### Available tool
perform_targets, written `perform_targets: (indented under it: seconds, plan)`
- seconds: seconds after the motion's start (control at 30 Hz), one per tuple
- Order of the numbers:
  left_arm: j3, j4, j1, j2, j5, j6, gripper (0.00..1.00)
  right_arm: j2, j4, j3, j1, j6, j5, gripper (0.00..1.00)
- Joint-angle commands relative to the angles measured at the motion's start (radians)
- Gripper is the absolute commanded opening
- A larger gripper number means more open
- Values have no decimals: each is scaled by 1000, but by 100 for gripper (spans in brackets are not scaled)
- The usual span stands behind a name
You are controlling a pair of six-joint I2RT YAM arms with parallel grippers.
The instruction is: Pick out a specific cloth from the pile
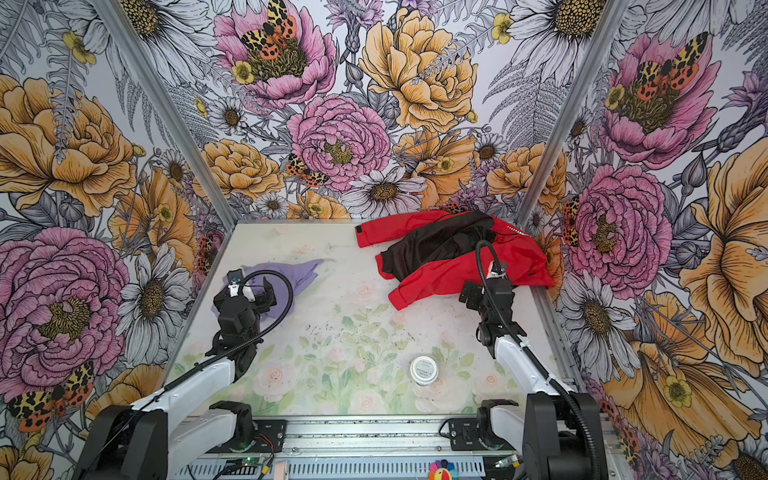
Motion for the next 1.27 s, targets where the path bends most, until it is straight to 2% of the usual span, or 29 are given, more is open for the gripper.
perform_targets:
  seconds: [0.0, 0.1, 0.13, 0.27, 0.33, 0.43, 0.5, 0.53, 0.6, 0.73, 0.77, 0.87, 1.23]
  plan:
    - [-26, 184, 45, 64, 98, -44, 99, 76, 306, -53, -8, -53, 33, 98]
    - [-28, 294, 92, 185, 187, -71, 99, 173, 470, -85, -12, -71, -6, 98]
    - [-21, 327, 96, 215, 203, -73, 99, 178, 410, -53, -13, -78, -7, 99]
    - [45, 340, 130, 350, 284, -75, 99, 224, 470, -41, -19, -126, -19, 99]
    - [50, 443, 150, 458, 345, -85, 99, 244, 506, -48, -34, -129, -36, 99]
    - [58, 386, 144, 434, 325, -85, 99, 414, 920, -161, -49, -138, -94, 99]
    - [59, 413, 136, 454, 324, -77, 99, 357, 796, -150, -45, -144, -94, 99]
    - [65, 390, 136, 448, 323, -74, 99, 388, 826, -141, -45, -143, -88, 99]
    - [64, 404, 131, 453, 322, -70, 99, 373, 695, -87, -44, -133, -69, 99]
    - [64, 403, 129, 453, 319, -70, 99, 388, 727, -85, -28, -151, -62, 100]
    - [63, 409, 127, 455, 318, -65, 99, 374, 697, -86, -25, -147, -44, 99]
    - [72, 388, 122, 453, 321, -55, 99, 372, 762, -118, -23, -133, 13, 99]
    - [76, 384, 107, 454, 332, -32, 99, 378, 742, -103, -21, -138, 4, 99]
